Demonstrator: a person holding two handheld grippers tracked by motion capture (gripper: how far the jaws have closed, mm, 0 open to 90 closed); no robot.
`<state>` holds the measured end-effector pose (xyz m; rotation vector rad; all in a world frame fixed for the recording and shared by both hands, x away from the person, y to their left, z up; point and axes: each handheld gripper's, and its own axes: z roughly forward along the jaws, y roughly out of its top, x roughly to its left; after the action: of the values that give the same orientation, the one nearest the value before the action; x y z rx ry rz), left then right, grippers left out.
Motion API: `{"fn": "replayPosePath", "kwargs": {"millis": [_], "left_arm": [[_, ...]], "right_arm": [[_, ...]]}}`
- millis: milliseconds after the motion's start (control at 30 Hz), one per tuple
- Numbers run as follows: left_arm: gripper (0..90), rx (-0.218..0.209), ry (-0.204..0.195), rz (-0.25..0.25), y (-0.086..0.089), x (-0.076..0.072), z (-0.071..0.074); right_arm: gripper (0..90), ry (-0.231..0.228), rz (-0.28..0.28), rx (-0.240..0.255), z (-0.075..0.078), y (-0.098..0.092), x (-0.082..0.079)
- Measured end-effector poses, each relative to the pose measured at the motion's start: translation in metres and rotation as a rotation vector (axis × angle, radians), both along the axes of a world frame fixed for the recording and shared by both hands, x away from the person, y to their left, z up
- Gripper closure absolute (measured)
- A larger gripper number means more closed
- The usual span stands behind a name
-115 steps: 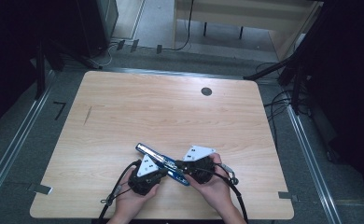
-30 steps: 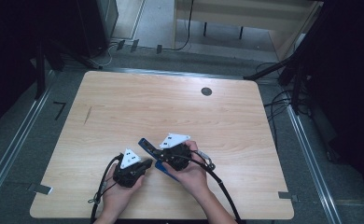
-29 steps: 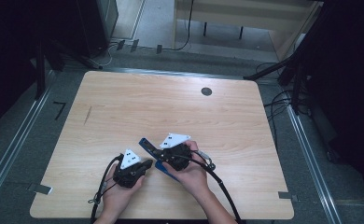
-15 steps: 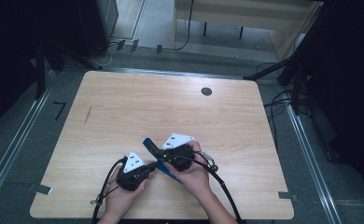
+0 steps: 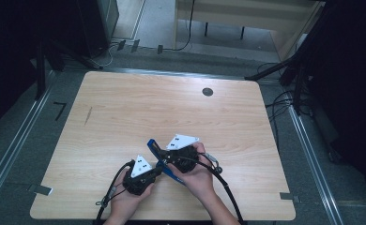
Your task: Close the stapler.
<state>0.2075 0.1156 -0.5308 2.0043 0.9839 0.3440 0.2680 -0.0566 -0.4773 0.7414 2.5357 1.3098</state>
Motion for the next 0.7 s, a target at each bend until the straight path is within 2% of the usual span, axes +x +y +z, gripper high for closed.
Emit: {"fn": "replayPosePath", "kwargs": {"millis": [367, 600, 700], "left_arm": [[90.0, 0.006, -0.005, -0.023, -0.014, 0.000, -0.002], [90.0, 0.046, -0.018, -0.042, -0.022, 0.000, -0.003], [90.0, 0.046, -0.017, -0.042, -0.022, 0.000, -0.003]], "right_arm": [[90.0, 0.012, -0.007, 0.013, 0.001, -0.005, -0.003], [90.0, 0.026, -0.013, 0.034, 0.001, -0.013, -0.005], [90.0, 0.027, -0.016, 0.032, 0.002, -0.015, -0.006]]}}
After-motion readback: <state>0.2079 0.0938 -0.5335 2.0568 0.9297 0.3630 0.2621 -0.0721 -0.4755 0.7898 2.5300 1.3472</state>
